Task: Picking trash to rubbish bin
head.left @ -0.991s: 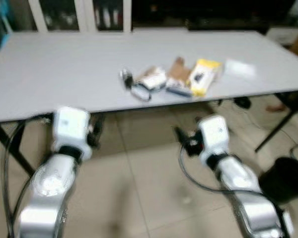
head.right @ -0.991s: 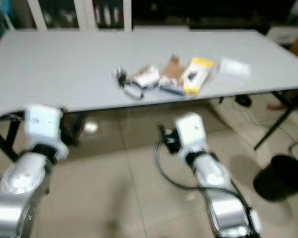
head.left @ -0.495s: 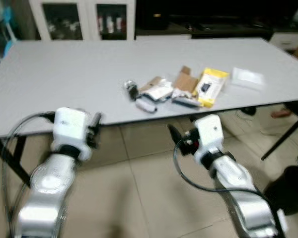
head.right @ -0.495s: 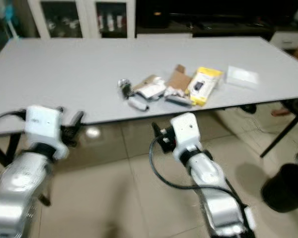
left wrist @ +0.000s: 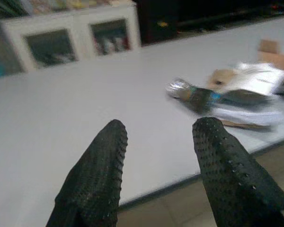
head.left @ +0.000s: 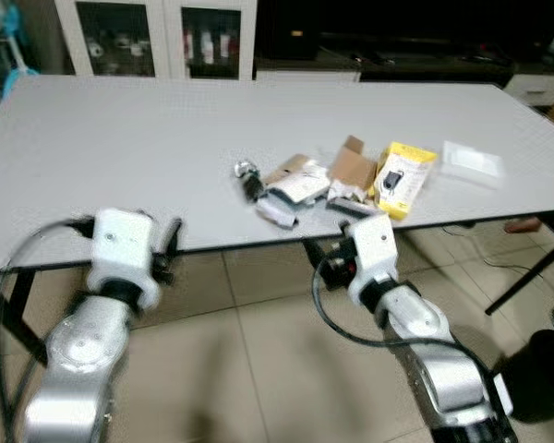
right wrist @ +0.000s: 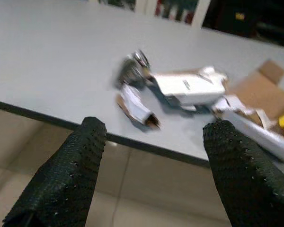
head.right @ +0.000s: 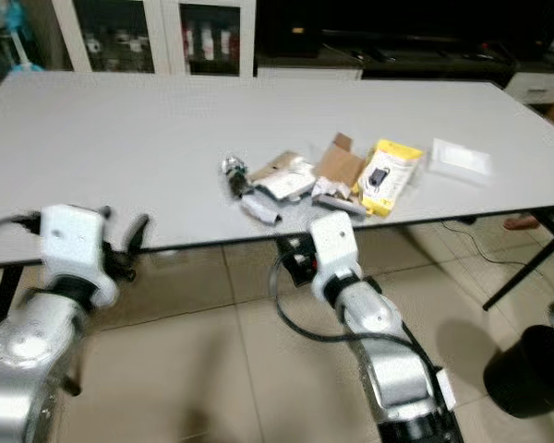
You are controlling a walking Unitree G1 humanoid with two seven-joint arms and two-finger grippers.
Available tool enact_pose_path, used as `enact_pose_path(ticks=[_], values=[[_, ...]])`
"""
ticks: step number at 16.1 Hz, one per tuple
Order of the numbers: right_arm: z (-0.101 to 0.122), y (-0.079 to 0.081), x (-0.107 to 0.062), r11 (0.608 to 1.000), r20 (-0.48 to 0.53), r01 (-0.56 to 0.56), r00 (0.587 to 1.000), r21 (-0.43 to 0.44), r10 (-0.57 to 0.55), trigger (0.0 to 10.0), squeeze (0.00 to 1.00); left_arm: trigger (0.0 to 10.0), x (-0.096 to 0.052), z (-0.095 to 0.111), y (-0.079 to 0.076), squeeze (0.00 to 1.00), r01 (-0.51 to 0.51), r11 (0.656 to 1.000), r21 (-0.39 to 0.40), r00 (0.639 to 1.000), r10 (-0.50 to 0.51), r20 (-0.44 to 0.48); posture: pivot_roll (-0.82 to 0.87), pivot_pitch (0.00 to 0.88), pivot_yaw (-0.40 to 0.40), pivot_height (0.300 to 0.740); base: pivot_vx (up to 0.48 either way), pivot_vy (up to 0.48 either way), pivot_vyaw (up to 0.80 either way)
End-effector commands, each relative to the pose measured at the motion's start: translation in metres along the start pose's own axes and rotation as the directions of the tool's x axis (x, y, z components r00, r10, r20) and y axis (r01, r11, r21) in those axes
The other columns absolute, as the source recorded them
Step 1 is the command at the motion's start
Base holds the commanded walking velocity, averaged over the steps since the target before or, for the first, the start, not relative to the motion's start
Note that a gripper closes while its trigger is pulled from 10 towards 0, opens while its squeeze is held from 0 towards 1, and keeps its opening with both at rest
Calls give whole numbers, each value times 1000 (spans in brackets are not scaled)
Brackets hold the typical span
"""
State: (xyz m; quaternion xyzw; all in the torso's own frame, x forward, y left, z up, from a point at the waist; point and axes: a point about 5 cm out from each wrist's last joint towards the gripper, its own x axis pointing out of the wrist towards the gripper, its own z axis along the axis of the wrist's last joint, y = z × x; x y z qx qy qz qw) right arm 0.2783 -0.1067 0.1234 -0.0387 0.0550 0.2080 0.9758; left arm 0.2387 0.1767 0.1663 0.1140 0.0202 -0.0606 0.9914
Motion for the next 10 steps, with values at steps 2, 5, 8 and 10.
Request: enact_pose_path(ticks=[2, 5, 8, 10], values=[[6, 1, 8, 999, 28, -26, 999, 26, 26, 10000, 27, 10000, -7, -1, 4, 0, -23, 1000, -1, 1000, 23, -10, 107, 79, -121, 740, 347, 0, 0], [7, -1, 11, 997, 31, -36, 999, 73, 34, 10000, 1000, 10000, -11, -2, -1, 0, -21, 1000, -11, 1000, 21, -17, 103, 82, -114, 740, 347, 0, 0], [7, -7, 17, 995, 12, -69, 998, 76, 68, 10000, 1000, 10000, 1, 1, -9, 0, 42, 999, -1, 999, -42, 1, 98, 59, -83, 740, 347, 0, 0], [1, -8, 19, 994, -75, -104, 992, 26, 105, 10000, 1000, 10000, 3, 3, -7, 0, 44, 999, -4, 999, -44, 1, 93, 71, -85, 740, 345, 0, 0]])
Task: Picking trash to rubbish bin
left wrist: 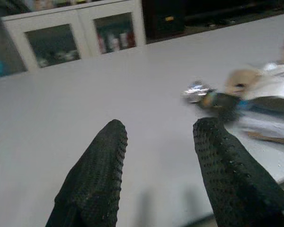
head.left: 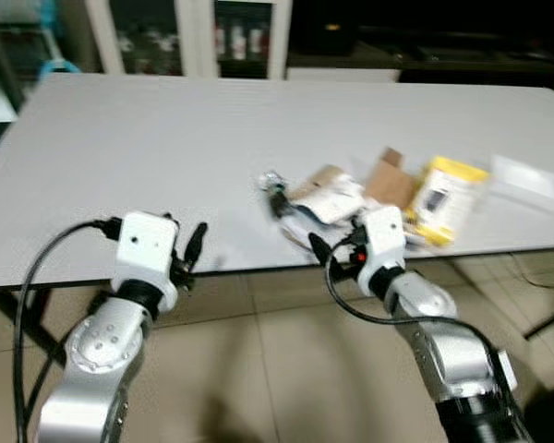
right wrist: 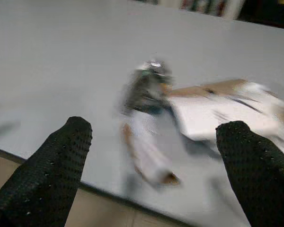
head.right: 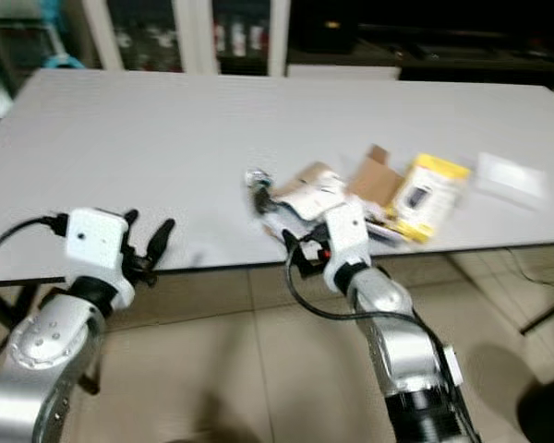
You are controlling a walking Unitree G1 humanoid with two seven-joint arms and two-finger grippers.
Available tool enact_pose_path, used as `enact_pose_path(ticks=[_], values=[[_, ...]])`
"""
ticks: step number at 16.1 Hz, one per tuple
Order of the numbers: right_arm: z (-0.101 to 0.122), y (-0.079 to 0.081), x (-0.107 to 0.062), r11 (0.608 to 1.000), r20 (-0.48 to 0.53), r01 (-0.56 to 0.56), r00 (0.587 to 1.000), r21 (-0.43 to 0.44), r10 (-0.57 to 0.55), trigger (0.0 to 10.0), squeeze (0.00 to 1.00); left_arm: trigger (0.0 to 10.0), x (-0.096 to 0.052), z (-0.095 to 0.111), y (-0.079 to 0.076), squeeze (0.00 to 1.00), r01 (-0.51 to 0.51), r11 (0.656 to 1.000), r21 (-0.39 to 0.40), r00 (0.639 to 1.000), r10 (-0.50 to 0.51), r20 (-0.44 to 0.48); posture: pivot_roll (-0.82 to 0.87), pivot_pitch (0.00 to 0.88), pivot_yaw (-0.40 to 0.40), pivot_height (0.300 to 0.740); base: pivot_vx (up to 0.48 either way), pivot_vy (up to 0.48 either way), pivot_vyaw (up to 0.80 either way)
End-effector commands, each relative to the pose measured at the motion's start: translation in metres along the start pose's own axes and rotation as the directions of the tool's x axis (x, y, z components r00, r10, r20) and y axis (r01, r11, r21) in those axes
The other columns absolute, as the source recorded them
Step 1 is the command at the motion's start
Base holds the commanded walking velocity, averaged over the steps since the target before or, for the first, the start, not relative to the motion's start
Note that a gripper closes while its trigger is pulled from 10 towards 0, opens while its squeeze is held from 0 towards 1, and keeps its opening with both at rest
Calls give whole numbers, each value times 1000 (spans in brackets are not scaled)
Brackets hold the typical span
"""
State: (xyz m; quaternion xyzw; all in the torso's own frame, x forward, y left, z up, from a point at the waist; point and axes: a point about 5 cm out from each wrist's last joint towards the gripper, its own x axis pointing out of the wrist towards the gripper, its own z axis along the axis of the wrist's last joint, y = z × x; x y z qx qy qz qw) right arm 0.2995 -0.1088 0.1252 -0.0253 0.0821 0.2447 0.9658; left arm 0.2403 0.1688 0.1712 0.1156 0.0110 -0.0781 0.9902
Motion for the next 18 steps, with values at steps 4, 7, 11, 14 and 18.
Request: enact_pose_path(ticks=[4, 7, 11, 14, 18], values=[[-10, 3, 4, 994, -103, -104, 989, -15, 102, 10000, 0, 10000, -6, -7, -4, 0, 87, 996, -8, 995, -87, -54, 93, 82, -75, 740, 0, 0, 0], [-5, 1, 11, 993, -103, -100, 990, -69, 92, 10000, 0, 10000, -7, -2, -8, 0, 144, 990, 15, 989, -143, -30, 95, 95, -72, 740, 0, 0, 0], [-14, 1, 19, 993, -127, -115, 986, -38, 109, 10000, 0, 10000, -8, -1, -7, 0, 152, 988, 14, 988, -152, -32, 111, 102, -76, 740, 0, 0, 0], [-22, -1, 36, 996, -122, -64, 991, -65, 56, 10000, 0, 10000, -10, 1, -7, 0, 190, 981, 22, 981, -190, -31, 124, 104, -77, 740, 0, 0, 0], [-26, 6, 50, 996, -105, -59, 993, -66, 52, 10000, 0, 10000, -14, 7, -13, 0, 253, 968, -2, 968, -253, 3, 140, 99, -95, 740, 0, 0, 0]])
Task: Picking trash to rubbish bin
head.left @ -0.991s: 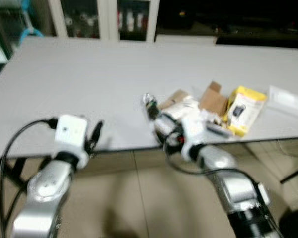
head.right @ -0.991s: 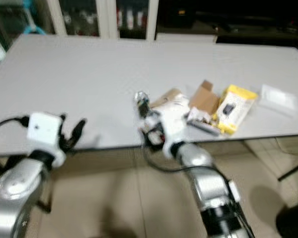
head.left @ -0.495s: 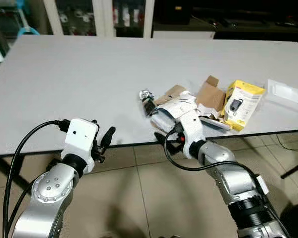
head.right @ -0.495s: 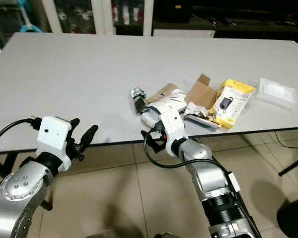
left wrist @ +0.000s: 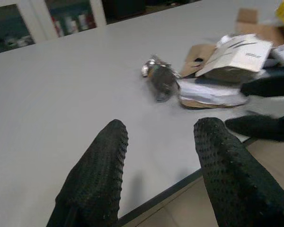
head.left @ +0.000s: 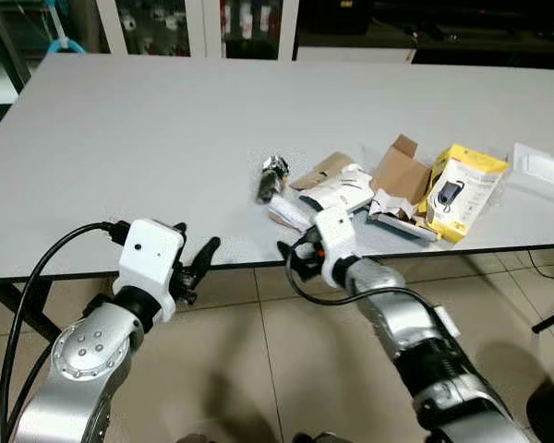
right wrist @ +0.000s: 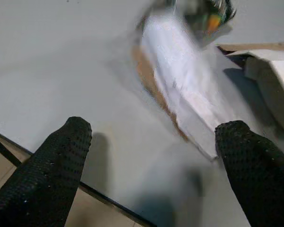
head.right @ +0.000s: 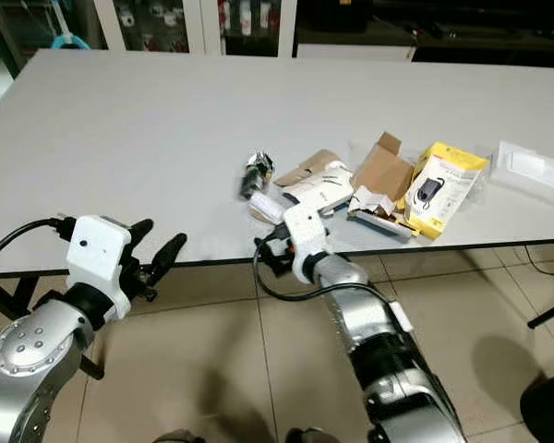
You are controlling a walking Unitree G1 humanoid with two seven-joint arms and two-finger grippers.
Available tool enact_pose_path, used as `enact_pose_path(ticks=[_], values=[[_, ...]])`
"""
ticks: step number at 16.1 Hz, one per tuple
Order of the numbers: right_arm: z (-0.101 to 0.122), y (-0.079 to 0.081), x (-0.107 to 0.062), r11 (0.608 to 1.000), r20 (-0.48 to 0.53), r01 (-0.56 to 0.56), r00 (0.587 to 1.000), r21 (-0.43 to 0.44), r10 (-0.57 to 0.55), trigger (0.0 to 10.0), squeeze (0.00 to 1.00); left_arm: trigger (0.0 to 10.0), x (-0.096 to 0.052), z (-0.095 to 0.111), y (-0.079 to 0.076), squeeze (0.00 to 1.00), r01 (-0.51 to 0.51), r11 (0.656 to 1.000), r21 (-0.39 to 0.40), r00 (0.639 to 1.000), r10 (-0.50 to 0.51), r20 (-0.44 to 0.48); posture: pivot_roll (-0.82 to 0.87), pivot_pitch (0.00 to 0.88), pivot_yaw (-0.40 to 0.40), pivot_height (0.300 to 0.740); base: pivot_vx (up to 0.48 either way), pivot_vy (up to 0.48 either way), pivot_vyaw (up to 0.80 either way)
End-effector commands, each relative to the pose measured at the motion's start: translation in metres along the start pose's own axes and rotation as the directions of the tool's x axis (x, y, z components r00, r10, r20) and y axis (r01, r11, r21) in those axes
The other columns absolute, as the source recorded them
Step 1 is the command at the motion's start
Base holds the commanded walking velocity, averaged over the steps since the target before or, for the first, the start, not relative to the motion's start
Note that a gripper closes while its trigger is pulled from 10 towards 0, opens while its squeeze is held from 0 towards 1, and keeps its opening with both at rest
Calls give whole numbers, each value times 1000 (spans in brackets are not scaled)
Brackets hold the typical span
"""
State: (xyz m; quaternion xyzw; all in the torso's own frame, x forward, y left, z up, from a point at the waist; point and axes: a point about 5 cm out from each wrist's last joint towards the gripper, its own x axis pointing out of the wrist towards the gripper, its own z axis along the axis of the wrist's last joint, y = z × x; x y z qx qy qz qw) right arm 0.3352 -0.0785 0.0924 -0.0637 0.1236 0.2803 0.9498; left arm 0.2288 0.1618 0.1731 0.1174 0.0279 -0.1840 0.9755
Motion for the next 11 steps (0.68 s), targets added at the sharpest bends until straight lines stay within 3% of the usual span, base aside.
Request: enact_pose_path(ticks=[1, 3, 4, 5, 6, 11], values=[[-1, -4, 0, 1000, -5, 15, 1000, -9, -15, 10000, 0, 10000, -3, 3, -6, 0, 47, 999, -8, 999, -47, 12, 140, 99, -95, 740, 0, 0, 0], [-3, -4, 3, 1000, -5, 14, 1000, -1, -14, 10000, 0, 10000, -6, 2, -9, 0, 52, 999, -9, 999, -52, 8, 146, 91, -104, 740, 0, 0, 0], [-5, -4, 4, 1000, -13, 14, 1000, 0, -14, 4000, 0, 10000, -6, 2, -9, 0, 50, 999, -11, 999, -50, 7, 148, 87, -107, 740, 0, 0, 0], [-7, -5, 5, 1000, -17, 14, 1000, -2, -14, 2549, 0, 10000, -6, 2, -9, 0, 50, 999, -12, 999, -50, 7, 149, 86, -107, 740, 0, 0, 0], [-8, -5, 5, 1000, -17, 12, 1000, 2, -12, 0, 0, 10000, -7, 2, -9, 0, 51, 999, -13, 999, -51, 7, 150, 85, -108, 740, 0, 0, 0], [-7, -8, 5, 1000, 4, 16, 1000, 16, -16, 0, 0, 10000, -7, 1, -7, 0, 44, 999, -8, 999, -44, 8, 149, 74, -106, 740, 0, 0, 0]])
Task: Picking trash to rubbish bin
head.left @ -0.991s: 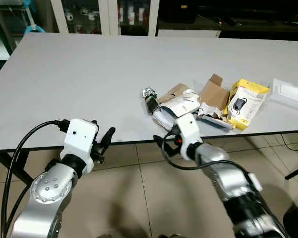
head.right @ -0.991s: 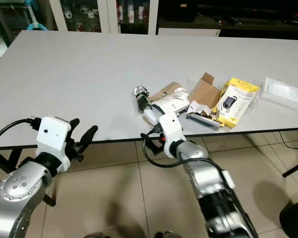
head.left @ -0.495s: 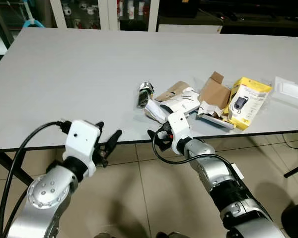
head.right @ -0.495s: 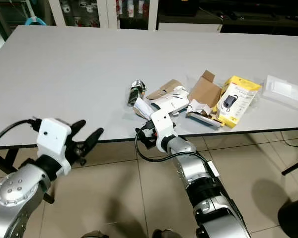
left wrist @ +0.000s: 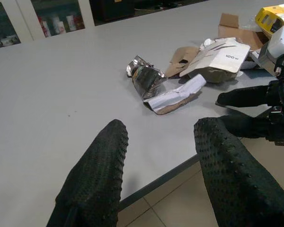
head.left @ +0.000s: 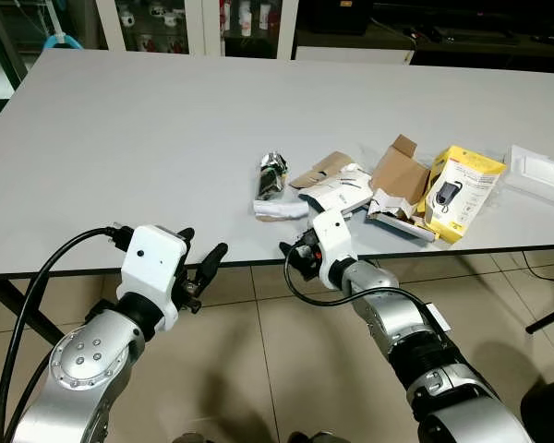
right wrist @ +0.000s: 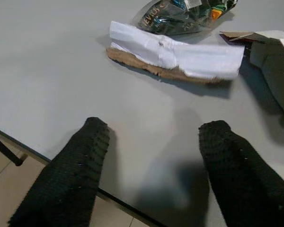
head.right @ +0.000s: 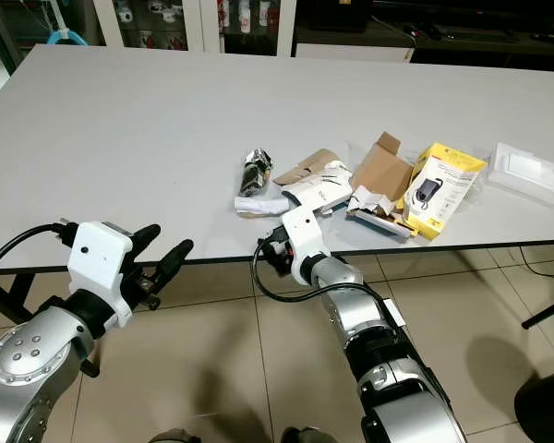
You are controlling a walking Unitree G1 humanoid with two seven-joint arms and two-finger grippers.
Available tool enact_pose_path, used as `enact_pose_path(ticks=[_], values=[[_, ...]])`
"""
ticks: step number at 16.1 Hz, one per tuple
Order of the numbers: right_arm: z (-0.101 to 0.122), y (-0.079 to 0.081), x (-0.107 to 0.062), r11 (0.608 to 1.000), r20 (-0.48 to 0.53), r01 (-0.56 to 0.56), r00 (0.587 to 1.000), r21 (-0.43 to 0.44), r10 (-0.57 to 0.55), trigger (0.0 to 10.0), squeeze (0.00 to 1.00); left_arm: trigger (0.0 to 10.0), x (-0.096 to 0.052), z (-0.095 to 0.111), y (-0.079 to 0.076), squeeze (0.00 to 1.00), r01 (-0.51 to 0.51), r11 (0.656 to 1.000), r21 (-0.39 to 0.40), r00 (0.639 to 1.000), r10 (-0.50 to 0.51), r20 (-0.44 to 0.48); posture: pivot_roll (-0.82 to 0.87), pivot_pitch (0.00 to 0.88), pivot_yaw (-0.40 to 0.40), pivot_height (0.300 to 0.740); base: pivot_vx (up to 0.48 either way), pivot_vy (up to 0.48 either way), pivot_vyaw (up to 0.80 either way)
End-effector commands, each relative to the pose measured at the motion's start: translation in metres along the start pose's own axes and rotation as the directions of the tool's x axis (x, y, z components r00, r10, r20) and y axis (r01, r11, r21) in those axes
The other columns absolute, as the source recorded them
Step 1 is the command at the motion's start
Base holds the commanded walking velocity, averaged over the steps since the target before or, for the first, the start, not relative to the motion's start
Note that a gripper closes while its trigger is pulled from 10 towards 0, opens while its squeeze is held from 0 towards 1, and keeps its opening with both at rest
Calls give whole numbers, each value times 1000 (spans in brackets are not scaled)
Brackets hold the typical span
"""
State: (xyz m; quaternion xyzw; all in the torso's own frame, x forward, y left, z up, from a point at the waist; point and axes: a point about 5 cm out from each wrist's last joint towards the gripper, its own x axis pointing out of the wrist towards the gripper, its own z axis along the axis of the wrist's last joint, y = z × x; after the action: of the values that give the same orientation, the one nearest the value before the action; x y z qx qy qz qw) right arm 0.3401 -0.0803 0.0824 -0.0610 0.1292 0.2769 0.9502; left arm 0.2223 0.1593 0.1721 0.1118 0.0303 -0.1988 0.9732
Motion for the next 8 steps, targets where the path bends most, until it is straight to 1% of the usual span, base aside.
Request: enact_pose_path(ticks=[1, 8], values=[[3, -5, 0, 1000, 17, 12, 1000, 9, -12, 0, 0, 10000, -1, 2, -2, 0, 13, 1000, 3, 1000, -13, 7, 149, 74, -106, 740, 0, 0, 0], [2, -5, -1, 1000, 37, 8, 999, 27, -9, 0, 0, 10000, 0, -1, -2, 0, -2, 1000, 8, 1000, 2, -2, 144, 61, -101, 740, 0, 0, 0]])
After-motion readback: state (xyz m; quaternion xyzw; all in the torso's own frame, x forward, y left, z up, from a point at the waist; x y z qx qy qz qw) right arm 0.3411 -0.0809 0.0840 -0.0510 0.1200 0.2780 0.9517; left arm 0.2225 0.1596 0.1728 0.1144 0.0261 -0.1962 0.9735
